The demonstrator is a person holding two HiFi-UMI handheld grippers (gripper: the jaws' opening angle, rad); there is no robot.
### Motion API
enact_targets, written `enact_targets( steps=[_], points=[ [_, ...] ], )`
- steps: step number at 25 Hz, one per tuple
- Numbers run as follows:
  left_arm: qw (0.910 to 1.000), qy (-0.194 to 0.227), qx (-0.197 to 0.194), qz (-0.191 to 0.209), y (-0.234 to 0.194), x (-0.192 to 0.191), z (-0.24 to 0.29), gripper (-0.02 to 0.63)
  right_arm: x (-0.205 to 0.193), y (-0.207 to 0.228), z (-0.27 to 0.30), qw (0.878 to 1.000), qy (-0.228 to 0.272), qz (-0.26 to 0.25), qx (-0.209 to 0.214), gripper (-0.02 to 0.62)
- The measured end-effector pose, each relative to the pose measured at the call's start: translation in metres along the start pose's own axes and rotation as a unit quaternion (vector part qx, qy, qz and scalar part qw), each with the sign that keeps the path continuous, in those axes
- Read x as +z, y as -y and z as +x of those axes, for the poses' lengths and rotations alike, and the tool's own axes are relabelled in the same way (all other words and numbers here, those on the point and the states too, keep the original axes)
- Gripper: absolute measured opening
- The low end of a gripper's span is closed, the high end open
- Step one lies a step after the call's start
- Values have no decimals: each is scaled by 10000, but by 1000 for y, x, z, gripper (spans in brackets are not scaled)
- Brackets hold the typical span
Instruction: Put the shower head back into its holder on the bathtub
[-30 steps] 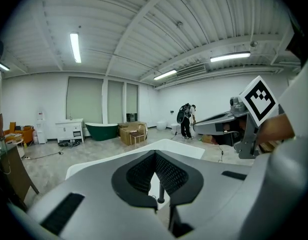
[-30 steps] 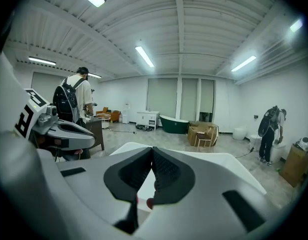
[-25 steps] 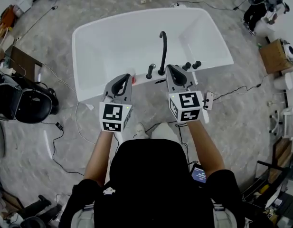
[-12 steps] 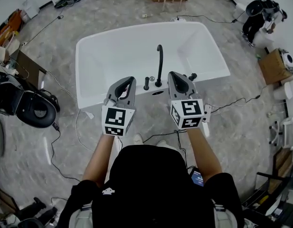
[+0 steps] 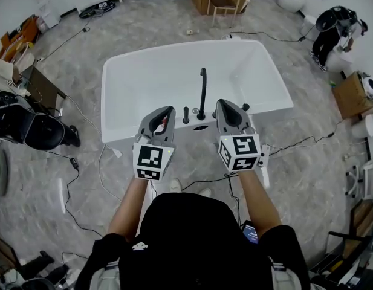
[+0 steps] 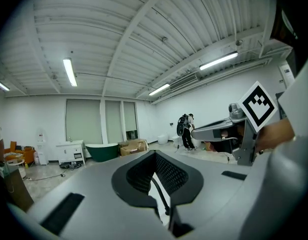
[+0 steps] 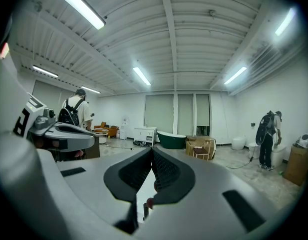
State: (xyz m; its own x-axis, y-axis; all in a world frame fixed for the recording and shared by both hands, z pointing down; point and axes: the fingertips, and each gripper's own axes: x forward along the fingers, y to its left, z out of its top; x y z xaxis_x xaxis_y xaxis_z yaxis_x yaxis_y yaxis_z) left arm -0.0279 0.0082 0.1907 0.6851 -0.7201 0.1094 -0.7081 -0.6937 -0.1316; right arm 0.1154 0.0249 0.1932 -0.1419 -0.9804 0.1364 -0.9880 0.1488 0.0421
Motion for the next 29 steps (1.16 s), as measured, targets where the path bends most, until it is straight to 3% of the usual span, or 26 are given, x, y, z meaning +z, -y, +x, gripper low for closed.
enact_targets(
  steps=[29],
  points=[
    [9998, 75, 185, 29, 19, 15, -6, 11, 4, 7, -18, 9999, 75, -66, 113, 23]
  ],
)
